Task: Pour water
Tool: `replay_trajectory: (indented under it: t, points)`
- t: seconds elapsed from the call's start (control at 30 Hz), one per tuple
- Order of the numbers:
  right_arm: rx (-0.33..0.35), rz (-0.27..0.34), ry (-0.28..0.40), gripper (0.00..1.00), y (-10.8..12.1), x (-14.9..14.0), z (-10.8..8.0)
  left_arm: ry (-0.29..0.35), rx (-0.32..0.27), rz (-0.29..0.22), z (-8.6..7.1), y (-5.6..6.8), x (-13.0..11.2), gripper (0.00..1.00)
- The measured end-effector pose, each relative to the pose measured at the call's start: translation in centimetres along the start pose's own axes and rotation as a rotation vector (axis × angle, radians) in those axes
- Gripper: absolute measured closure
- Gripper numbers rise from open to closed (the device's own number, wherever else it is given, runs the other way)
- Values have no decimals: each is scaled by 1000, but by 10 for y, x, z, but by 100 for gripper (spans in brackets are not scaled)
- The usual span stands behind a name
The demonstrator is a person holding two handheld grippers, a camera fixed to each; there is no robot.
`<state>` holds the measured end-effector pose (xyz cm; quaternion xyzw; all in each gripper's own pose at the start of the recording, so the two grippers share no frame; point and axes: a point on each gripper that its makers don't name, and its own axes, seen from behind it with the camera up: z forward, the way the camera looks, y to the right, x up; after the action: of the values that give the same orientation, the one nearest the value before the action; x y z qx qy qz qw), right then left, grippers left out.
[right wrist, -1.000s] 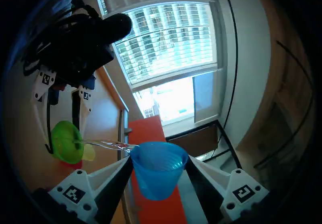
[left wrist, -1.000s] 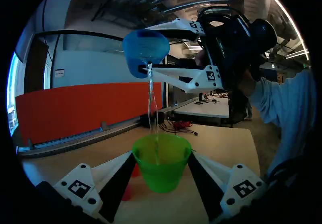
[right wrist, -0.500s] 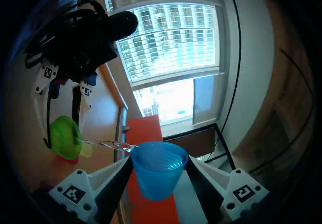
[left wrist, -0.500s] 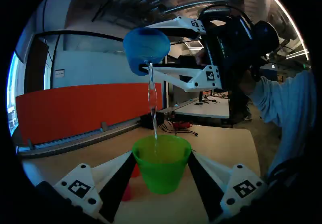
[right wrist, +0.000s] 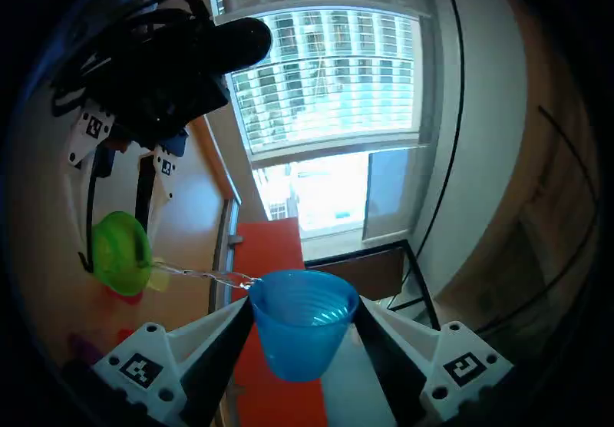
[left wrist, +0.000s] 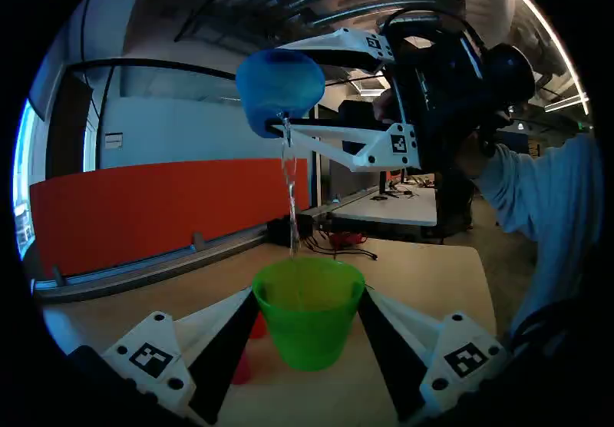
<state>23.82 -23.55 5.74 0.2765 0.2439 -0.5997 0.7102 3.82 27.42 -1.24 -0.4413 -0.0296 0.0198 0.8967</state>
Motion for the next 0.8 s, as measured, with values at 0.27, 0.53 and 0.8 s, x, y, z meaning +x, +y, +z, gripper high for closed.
replay_trajectory:
  t: [0.27,0.53,0.8]
  points:
    - [-2,-33,-1,9,1,3,1,0,-1,0,0,1,0,13]
    - [-11,-74,1,9,6,8,5,2,1,2,1,0,2,13]
    - [-20,-123,2,9,10,15,8,3,3,2,2,-2,4,13]
